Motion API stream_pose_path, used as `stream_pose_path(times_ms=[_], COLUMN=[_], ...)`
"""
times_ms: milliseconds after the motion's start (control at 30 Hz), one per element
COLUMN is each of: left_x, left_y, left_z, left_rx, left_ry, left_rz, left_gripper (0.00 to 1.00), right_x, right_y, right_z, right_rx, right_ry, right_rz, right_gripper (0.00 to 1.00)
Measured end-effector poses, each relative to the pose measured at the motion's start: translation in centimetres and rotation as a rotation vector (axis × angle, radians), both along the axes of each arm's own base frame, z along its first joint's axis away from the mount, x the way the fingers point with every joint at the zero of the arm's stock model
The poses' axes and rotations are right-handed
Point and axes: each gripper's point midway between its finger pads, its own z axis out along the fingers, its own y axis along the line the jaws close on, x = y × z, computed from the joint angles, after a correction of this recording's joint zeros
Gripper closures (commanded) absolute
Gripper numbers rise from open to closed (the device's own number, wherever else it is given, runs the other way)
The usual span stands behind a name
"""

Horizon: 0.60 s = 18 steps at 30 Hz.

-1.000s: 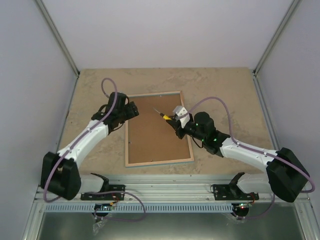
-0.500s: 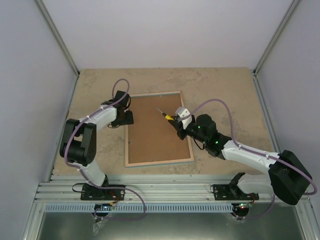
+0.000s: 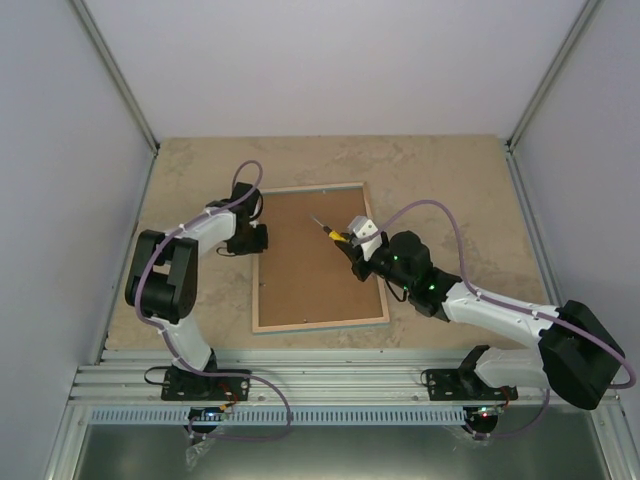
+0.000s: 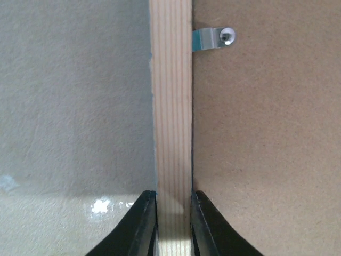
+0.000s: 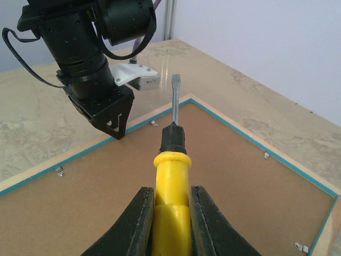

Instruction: Take the photo out of the frame

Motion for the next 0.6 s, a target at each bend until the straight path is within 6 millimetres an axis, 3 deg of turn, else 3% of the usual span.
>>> stream_pose_path(times_ms=[467, 600], left_x=[0.8, 0.8], left_y=[-3.3, -3.5], left_z=[0.1, 0.1], left_rx=[-0.068, -0.07], left_ry=[0.006, 0.006], left_rz=[-0.046, -0.041], left_gripper=[0.93, 0.9], right_x=[-0.1, -0.3], right_y=[0.4, 1.3], right_z=[-0.9, -1.9], right_rx=[-0.028, -0.055], right_ry=[0.004, 0.03], right_rz=[0.01, 0.037], right_gripper=[0.99, 0.99])
